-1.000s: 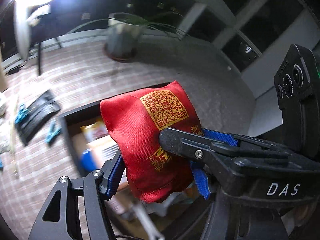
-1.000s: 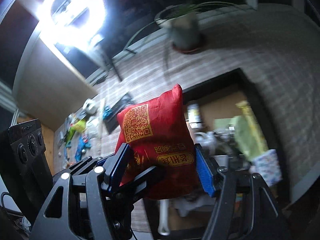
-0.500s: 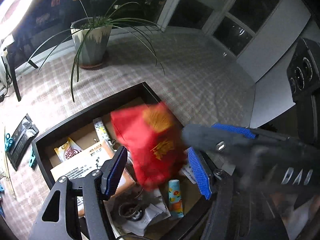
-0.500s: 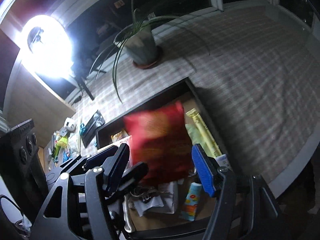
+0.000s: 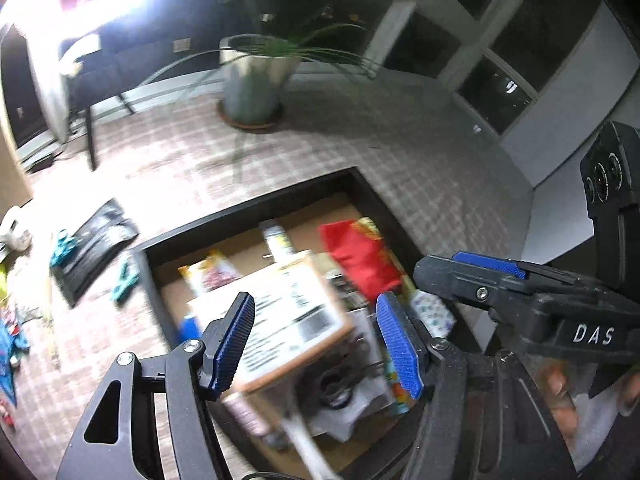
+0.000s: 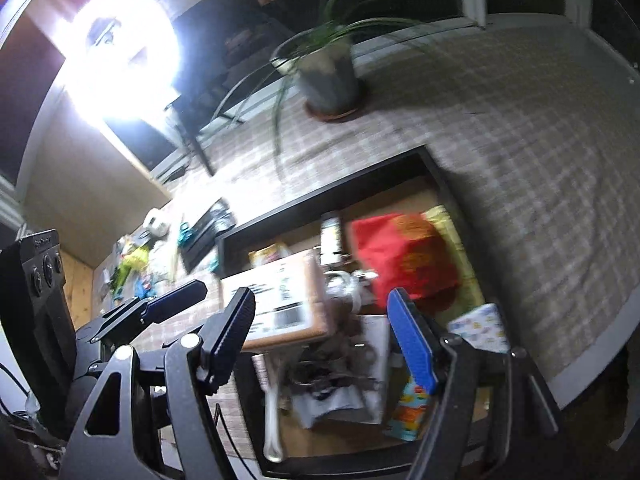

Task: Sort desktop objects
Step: 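Move both grippers back over the cluttered tablecloth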

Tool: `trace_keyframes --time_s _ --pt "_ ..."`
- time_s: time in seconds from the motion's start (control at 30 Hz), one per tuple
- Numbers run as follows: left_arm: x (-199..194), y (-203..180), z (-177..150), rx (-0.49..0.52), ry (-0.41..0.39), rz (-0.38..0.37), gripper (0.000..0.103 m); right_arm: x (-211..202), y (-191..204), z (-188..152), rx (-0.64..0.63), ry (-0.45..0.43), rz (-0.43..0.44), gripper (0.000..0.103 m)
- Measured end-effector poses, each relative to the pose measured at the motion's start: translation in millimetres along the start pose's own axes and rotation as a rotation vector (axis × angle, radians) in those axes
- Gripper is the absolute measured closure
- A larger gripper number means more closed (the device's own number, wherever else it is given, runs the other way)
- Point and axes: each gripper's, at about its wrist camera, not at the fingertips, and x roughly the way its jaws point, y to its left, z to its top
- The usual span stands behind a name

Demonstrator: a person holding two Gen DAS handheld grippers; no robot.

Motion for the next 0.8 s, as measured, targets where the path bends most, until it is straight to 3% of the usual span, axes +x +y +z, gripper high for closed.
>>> trace_keyframes --time_s 0.27,0.53,0.8 --pt "-31 83 -28 -0.102 -0.011 0.083 0.041 41 66 -5 -0.072 0.069 0.07 0.035" --pt "-63 173 -64 -0.2 -0.007 0.178 0.04 85 149 -21 -0.179 0.125 0.071 0.035" --pt "-99 281 -111 -0.361 0.01 0.283 0.041 139 222 -32 -0.258 0.183 0.058 0.035"
